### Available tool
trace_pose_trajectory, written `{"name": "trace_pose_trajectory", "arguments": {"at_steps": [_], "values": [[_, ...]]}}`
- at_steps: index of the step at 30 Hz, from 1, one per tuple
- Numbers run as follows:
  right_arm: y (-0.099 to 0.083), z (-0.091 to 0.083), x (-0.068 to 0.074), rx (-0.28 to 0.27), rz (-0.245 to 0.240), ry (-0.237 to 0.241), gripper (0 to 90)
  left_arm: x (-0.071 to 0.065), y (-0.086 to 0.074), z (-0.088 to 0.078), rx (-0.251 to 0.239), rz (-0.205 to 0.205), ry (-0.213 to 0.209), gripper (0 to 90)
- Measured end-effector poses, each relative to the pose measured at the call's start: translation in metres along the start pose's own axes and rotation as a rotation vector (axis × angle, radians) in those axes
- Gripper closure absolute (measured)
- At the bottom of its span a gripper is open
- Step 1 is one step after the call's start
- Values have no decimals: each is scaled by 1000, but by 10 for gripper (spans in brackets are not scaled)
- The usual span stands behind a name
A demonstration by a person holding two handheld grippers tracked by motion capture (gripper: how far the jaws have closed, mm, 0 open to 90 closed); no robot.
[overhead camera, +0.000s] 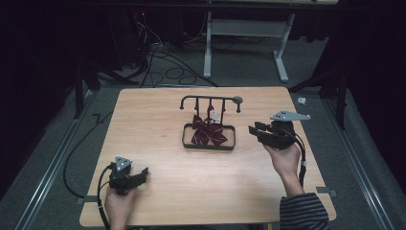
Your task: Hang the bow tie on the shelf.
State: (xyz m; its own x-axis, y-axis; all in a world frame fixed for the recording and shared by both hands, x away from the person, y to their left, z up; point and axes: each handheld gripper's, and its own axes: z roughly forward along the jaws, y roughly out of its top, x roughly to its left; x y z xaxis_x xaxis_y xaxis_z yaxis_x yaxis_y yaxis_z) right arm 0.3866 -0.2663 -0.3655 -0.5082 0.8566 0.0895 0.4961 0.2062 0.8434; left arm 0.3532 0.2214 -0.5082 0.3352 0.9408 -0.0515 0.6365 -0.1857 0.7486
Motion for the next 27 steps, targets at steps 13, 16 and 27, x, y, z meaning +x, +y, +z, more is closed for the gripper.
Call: {"name": "trace_pose_trajectory", "arguments": {"at_steps": [13, 16, 27], "values": [[-17, -9, -6, -4, 32, -5, 653, 0, 0, 0, 1, 3, 2, 275], [-22, -11, -7, -2, 41, -8, 653, 0, 0, 0, 3, 5, 1, 275], [-41, -14, -13, -1, 80, -12, 649, -1, 0, 0, 2, 7, 4, 275]]}}
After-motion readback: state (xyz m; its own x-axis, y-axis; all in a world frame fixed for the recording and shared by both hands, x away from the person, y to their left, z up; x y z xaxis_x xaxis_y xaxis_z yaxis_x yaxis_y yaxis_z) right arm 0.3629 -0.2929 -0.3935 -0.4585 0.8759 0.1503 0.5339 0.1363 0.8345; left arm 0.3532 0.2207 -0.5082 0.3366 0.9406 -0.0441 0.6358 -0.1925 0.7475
